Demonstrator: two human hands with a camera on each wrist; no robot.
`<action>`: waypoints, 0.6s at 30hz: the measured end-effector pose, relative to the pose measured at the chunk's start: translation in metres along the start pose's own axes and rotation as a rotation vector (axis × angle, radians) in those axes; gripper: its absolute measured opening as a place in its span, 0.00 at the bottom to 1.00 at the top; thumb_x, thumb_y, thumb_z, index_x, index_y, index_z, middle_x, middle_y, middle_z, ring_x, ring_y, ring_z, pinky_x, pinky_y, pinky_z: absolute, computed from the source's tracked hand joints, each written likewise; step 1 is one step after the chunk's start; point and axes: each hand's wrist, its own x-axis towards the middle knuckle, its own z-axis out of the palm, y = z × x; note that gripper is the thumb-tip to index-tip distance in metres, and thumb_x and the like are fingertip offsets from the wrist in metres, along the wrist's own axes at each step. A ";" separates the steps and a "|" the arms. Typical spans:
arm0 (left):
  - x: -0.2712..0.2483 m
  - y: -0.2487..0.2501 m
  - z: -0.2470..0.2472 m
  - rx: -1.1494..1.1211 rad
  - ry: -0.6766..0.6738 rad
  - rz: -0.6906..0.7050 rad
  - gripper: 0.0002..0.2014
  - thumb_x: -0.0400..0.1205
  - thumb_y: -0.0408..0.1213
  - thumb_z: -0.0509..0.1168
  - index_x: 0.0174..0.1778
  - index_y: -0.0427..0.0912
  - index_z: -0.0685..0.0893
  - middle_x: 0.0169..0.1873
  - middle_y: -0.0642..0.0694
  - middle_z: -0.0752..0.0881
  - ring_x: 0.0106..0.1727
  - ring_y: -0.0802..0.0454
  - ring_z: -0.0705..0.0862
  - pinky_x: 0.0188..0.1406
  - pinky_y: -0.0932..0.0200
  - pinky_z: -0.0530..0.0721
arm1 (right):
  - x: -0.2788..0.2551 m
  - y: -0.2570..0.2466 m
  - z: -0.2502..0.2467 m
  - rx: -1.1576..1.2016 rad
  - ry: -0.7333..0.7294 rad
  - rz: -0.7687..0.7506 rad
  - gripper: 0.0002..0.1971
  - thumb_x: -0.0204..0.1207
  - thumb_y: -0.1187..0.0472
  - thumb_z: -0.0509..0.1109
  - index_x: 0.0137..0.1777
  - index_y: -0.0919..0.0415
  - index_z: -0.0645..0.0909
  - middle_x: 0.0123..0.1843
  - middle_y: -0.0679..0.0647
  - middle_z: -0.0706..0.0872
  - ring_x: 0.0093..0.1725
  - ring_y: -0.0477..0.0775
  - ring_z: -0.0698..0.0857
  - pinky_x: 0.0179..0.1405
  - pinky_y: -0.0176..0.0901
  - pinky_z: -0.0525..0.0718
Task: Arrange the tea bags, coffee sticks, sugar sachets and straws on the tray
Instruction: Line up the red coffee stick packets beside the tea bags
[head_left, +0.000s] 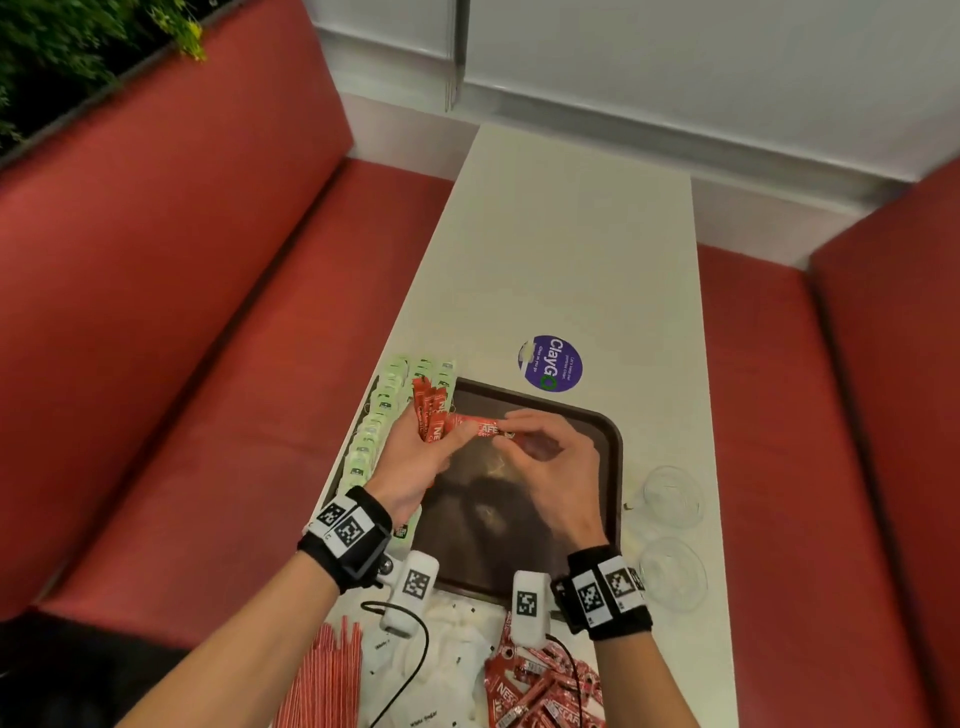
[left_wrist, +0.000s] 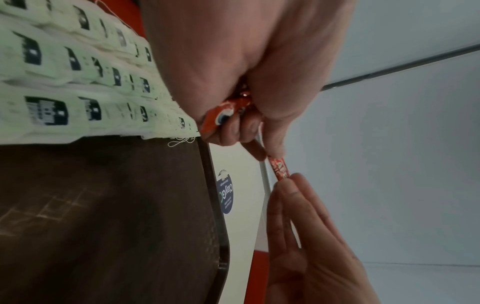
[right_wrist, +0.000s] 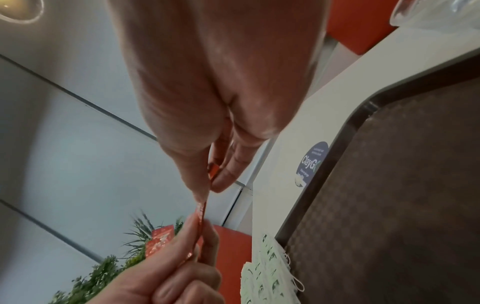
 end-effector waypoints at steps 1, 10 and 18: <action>0.001 0.001 0.000 0.007 0.010 -0.002 0.17 0.82 0.42 0.81 0.64 0.47 0.85 0.51 0.46 0.92 0.55 0.50 0.89 0.55 0.51 0.82 | 0.001 0.000 -0.001 0.010 -0.007 0.014 0.09 0.79 0.67 0.86 0.55 0.54 0.97 0.58 0.49 0.96 0.62 0.54 0.94 0.67 0.49 0.91; 0.015 0.000 -0.009 0.074 0.101 -0.031 0.27 0.84 0.40 0.80 0.78 0.47 0.79 0.58 0.46 0.92 0.68 0.39 0.88 0.72 0.38 0.85 | 0.027 0.031 -0.001 0.108 0.096 0.273 0.10 0.79 0.66 0.85 0.56 0.56 0.92 0.50 0.57 0.97 0.52 0.63 0.96 0.60 0.57 0.95; 0.014 -0.003 -0.041 -0.292 0.062 -0.277 0.12 0.85 0.23 0.67 0.54 0.41 0.73 0.39 0.45 0.76 0.34 0.54 0.76 0.29 0.59 0.74 | 0.087 0.079 0.029 -0.298 0.157 0.254 0.09 0.78 0.62 0.85 0.49 0.49 0.90 0.43 0.46 0.93 0.45 0.45 0.93 0.58 0.55 0.94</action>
